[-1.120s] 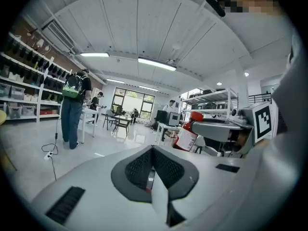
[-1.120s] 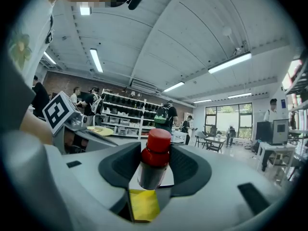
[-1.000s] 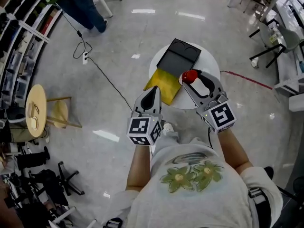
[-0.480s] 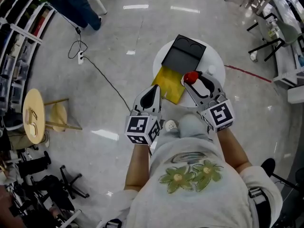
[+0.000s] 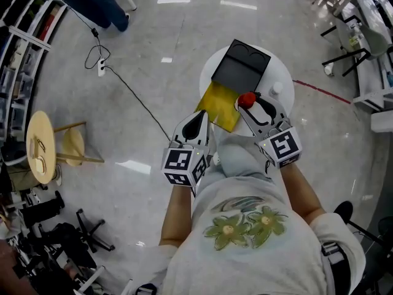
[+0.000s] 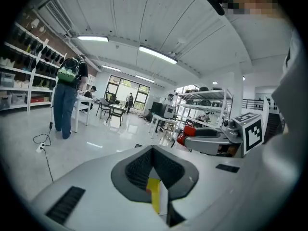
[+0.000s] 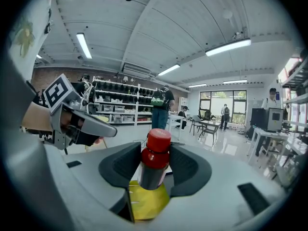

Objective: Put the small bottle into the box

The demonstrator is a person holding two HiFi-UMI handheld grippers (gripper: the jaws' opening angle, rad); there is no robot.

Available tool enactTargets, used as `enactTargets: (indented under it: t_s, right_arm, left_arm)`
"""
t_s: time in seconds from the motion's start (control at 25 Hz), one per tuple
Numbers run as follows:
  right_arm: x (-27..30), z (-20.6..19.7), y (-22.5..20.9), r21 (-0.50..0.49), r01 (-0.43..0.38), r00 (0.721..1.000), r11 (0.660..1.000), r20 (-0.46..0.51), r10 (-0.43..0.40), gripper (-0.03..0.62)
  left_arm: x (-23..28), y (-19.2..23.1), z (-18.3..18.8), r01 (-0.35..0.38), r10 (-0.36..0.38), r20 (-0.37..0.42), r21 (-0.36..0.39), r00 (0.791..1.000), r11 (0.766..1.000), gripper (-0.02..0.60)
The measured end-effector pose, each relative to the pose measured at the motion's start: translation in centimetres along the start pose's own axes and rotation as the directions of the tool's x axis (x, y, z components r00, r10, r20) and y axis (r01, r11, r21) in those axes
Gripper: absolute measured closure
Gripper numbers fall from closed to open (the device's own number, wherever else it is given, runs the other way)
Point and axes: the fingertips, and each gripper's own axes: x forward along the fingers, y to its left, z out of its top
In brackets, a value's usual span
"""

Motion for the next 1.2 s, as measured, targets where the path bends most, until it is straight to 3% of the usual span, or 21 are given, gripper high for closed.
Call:
enactTargets:
  t_s: [1.2]
  right_arm:
    - [6.3, -8.2, -2.8, 0.064, -0.036, 0.985, 0.997, -0.164, 0.046, 0.407]
  left_arm:
    - [7.6, 2.4, -3.1, 0.027, -0.034, -0.128, -0.052, 0.991, 0.998, 0.581]
